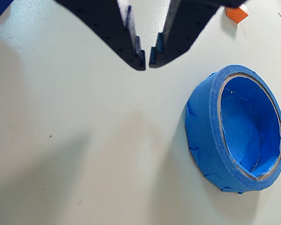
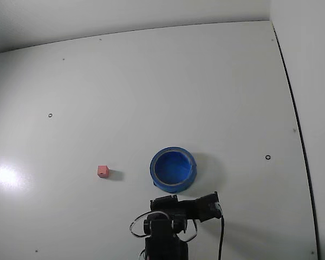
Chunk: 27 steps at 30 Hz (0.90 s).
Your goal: Grasp a block and put it in the bin.
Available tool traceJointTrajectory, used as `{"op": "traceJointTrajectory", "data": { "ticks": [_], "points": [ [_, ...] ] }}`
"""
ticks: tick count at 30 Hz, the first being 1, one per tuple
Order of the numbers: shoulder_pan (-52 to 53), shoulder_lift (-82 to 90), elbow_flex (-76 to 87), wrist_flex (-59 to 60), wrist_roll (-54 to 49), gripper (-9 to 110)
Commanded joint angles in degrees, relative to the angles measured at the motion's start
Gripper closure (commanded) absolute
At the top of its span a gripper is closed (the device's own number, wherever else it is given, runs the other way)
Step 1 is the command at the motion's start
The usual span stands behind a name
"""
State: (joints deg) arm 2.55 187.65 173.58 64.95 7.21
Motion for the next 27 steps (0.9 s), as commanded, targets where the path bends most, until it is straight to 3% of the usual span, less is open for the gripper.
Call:
{"op": "traceJointTrajectory", "data": {
  "ticks": [1,20,22,27],
  "points": [
    [-0.35,-0.09,-0.97,0.53,-0.62,101],
    [-0.35,-0.09,-1.05,-0.35,-1.41,101],
    [-0.35,-0.44,-1.14,-2.37,-5.45,101],
    [-0.35,-0.88,-1.41,-7.56,-27.86,101]
  ]
}}
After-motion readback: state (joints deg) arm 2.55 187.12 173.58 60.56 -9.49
